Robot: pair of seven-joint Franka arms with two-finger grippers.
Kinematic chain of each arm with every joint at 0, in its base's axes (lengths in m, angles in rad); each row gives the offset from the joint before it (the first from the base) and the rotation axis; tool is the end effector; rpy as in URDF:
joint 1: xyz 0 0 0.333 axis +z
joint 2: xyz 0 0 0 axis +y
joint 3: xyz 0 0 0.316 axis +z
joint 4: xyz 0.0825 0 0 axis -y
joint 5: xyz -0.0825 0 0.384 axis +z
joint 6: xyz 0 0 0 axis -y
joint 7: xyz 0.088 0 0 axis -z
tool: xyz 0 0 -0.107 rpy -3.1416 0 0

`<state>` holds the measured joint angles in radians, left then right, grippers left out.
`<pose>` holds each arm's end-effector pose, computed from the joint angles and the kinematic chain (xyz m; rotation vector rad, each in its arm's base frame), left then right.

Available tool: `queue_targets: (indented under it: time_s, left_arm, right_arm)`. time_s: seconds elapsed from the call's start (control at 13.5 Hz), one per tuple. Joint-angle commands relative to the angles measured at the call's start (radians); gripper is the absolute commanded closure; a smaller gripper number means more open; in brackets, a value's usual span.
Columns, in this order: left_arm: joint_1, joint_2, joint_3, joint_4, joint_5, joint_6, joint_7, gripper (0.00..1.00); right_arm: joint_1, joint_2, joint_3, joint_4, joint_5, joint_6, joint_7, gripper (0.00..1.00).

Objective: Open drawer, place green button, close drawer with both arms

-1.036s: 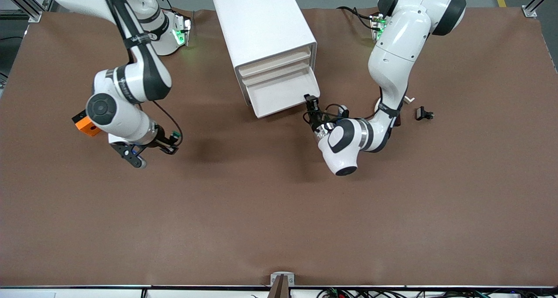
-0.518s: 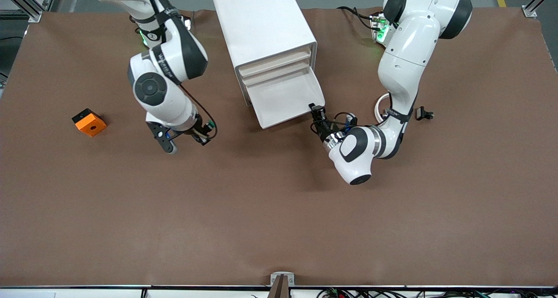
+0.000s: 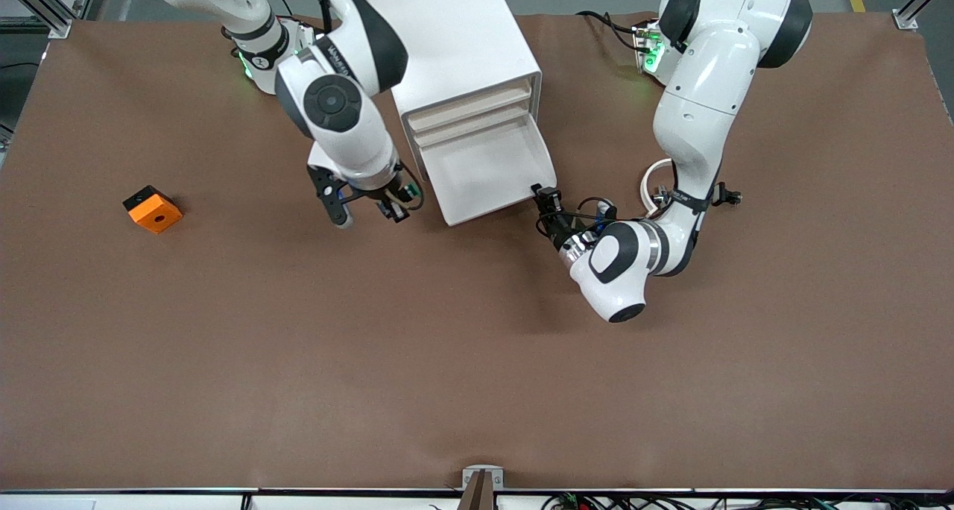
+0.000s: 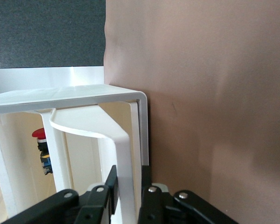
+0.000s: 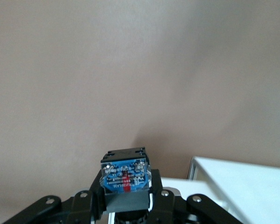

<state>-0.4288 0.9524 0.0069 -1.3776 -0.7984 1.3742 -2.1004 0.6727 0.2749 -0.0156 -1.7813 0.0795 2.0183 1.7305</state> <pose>0.5379 -0.3381 0.1372 -1.2454 -1.8180 1.2854 0.4934 0.3873 0.3985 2.6602 -1.6469 -0.1189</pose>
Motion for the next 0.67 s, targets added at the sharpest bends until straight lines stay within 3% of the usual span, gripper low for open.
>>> queue_targets:
  time_s: [0.0, 0.07, 0.15, 0.22, 0.59]
  left_arm:
    - [-0.004, 0.023, 0.008, 0.032, 0.002, -0.003, 0.011, 0.52]
    - [-0.004, 0.023, 0.008, 0.032, 0.002, -0.003, 0.011, 0.34]
    - [-0.004, 0.023, 0.007, 0.032, -0.001, -0.003, 0.013, 0.06]
    - [-0.004, 0.023, 0.007, 0.032, -0.002, -0.003, 0.011, 0.0]
    - [-0.002, 0.014, 0.005, 0.031, -0.013, -0.012, 0.01, 0.0]
  right_arm:
    - [0.076, 0.055, -0.009, 0.063, 0.006, -0.018, 0.14, 1.0]
    - [0.108, 0.069, -0.009, 0.077, 0.006, -0.015, 0.2, 1.0]
    - [0.14, 0.085, -0.009, 0.097, 0.002, -0.016, 0.257, 1.0]
    - [0.162, 0.096, -0.009, 0.115, 0.003, -0.016, 0.315, 1.0]
    - [0.255, 0.121, -0.009, 0.138, -0.001, -0.009, 0.504, 1.0]
